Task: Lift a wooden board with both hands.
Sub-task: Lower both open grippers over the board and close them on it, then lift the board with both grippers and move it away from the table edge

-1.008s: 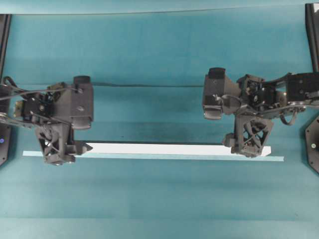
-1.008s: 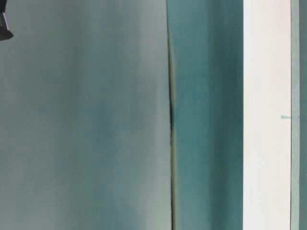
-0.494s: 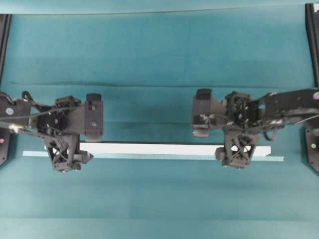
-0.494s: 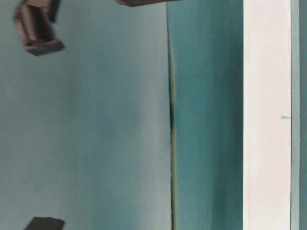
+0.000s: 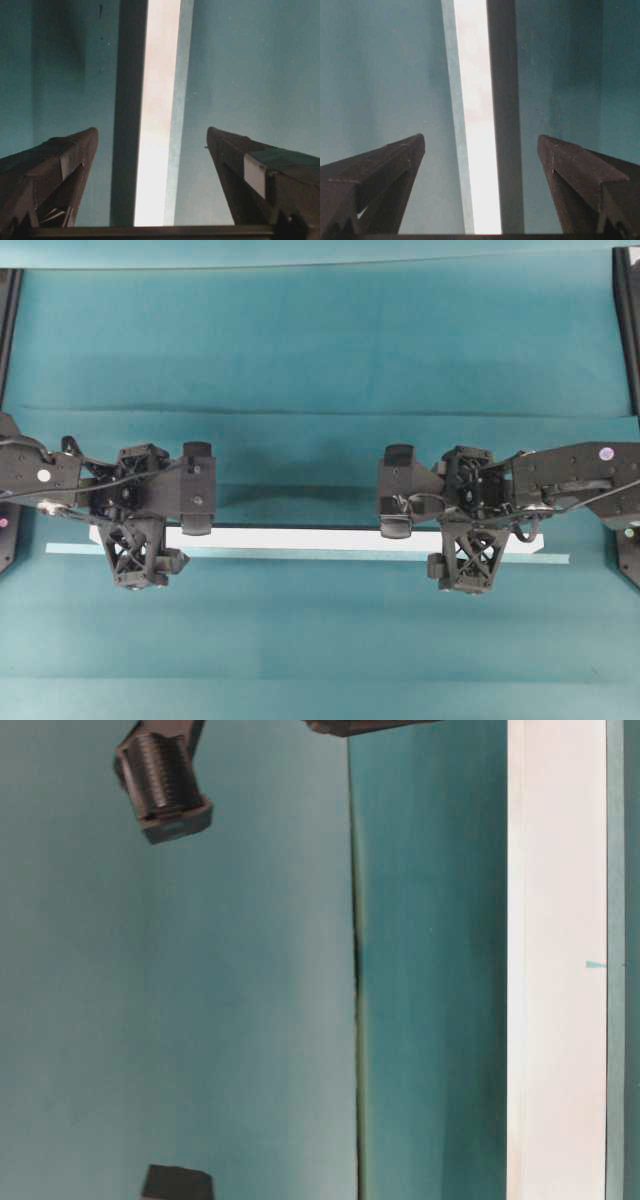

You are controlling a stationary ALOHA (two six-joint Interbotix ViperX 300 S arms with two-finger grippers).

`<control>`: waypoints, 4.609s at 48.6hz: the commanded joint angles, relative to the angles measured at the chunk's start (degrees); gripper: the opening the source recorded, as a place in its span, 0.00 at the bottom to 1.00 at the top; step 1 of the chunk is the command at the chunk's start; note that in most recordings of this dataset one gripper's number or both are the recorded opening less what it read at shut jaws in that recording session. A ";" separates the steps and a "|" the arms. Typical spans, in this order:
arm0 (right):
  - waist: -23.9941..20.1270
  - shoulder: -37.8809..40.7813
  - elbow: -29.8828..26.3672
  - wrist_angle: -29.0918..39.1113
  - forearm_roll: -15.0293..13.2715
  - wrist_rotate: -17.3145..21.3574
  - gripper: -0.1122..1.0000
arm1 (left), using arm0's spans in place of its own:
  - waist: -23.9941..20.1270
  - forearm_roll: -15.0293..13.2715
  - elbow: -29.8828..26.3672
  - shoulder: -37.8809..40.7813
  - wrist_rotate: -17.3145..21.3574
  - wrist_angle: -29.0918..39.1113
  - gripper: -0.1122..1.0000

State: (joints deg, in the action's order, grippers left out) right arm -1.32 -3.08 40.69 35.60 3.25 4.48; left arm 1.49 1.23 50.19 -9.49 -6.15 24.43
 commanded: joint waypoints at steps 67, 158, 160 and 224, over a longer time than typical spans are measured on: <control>0.26 5.10 1.76 -5.27 -0.09 0.26 0.29 | 0.09 0.09 0.70 3.25 -1.32 -5.01 0.26; 5.01 -7.91 -27.16 35.95 -0.26 0.53 0.29 | -3.78 0.53 -23.47 -17.31 -0.88 32.52 0.26; 5.10 -7.82 -28.39 37.09 -0.35 0.53 0.29 | -3.96 0.53 -24.08 -17.49 -0.79 33.13 0.26; 6.24 -5.45 -49.92 55.20 -2.20 0.53 0.29 | -6.15 0.62 -43.24 -16.79 -0.35 47.90 0.26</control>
State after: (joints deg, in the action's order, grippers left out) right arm 4.83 -9.58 -6.77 92.11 0.97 4.48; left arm -4.31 1.76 10.11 -26.89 -6.24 73.13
